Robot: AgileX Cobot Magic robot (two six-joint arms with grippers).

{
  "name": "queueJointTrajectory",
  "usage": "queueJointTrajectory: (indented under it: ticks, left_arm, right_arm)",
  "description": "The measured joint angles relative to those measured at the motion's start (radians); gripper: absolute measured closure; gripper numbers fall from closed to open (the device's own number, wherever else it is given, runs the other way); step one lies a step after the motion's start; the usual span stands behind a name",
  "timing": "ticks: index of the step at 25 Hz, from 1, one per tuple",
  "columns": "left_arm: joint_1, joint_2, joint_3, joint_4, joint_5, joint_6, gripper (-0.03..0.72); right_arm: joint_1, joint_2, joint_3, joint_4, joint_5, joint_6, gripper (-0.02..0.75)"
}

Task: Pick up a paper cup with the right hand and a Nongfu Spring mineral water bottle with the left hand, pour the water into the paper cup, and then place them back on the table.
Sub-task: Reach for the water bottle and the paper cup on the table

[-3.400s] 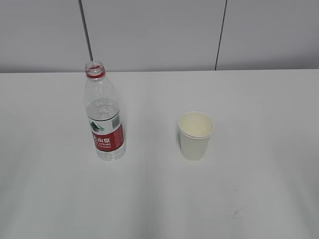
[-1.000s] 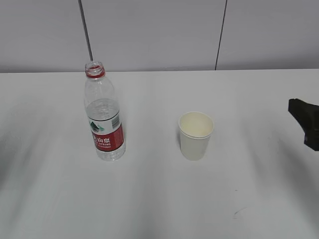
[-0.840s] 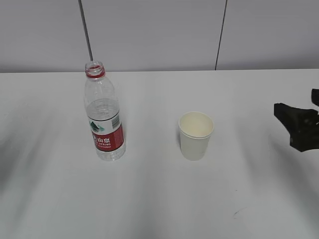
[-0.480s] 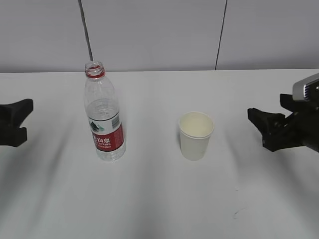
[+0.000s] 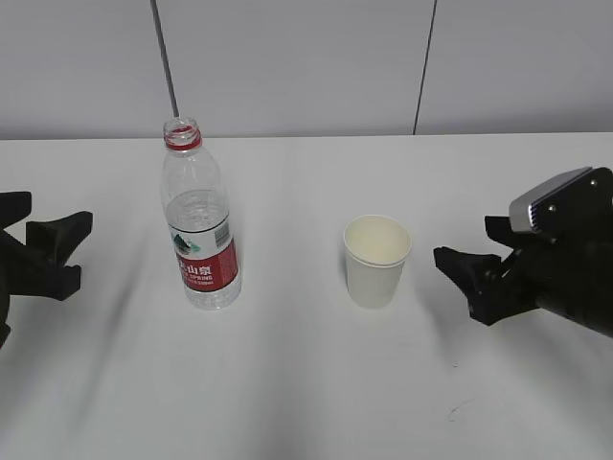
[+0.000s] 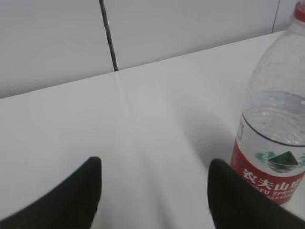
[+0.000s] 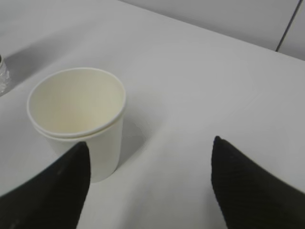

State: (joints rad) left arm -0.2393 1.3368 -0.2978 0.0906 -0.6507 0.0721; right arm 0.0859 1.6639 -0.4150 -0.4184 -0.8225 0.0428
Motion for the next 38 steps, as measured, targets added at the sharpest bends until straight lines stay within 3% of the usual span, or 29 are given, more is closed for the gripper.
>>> queueJointTrajectory:
  ticks: [13,38]
  left_arm:
    - [0.000,0.155,-0.001,0.086,-0.150,-0.072,0.249]
    - [0.000,0.180,-0.002,0.139,-0.183,-0.100,0.249]
  right_arm:
    - [0.001,0.227,-0.018,-0.110,-0.237,0.006,0.148]
    - [0.065,0.511,-0.290,-0.246,-0.277,0.006,0.121]
